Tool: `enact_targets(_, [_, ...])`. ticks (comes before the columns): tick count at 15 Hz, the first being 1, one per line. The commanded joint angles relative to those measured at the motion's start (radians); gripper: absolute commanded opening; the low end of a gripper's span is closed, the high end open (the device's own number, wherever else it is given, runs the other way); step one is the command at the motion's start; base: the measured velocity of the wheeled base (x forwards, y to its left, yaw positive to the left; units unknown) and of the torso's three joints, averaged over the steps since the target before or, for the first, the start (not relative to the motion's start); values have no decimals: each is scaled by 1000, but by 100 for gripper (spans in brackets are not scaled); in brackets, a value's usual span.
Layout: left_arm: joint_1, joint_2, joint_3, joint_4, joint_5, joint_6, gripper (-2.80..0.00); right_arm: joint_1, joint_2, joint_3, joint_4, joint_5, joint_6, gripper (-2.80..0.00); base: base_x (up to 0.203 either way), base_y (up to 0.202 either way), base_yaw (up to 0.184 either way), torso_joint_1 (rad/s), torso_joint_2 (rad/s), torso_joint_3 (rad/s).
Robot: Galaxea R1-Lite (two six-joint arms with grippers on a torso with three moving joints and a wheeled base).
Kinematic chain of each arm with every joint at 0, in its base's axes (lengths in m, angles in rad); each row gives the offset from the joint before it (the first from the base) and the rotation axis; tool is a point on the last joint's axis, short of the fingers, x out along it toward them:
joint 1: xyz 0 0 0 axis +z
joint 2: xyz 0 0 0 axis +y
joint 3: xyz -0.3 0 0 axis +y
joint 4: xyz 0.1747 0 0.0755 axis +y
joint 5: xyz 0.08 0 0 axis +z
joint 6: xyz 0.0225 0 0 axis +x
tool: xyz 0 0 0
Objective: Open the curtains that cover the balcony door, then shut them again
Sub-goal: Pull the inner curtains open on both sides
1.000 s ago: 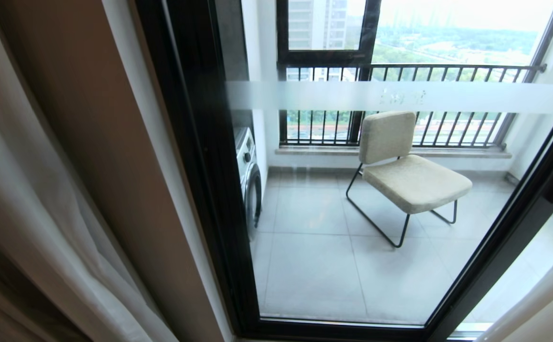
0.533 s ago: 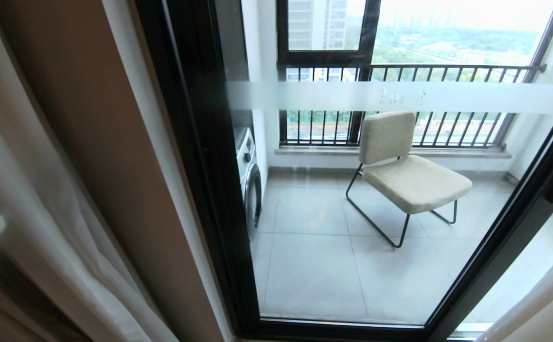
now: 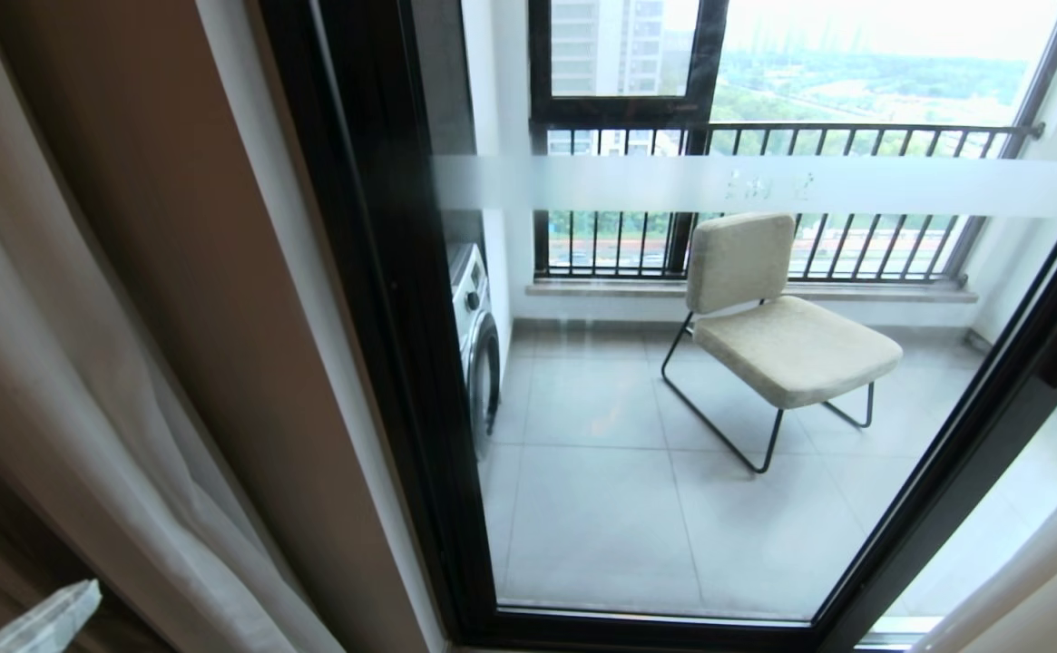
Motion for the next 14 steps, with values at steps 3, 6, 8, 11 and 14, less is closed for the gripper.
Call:
enact_targets(3, [-22, -185, 49, 56, 51, 1, -280, 0, 0, 0, 0, 1, -1, -280, 0, 0, 0, 0, 0, 0])
enact_targets(6, [-17, -337, 50, 188, 67, 3, -280, 0, 0, 0, 0, 1, -1, -280, 0, 0, 0, 0, 0, 0])
enact_targets(8, [-4, -424, 50, 240, 100, 2, -280, 0, 0, 0, 0, 1, -1, -280, 0, 0, 0, 0, 0, 0])
enact_targets(11, [3, -530, 48, 305, 173, -7, -280, 0, 0, 0, 0, 1, -1, -280, 0, 0, 0, 0, 0, 0])
enact_targets(14, [3, -537, 50, 304, 176, -8, -280, 0, 0, 0, 0, 1, -1, -280, 0, 0, 0, 0, 0, 0])
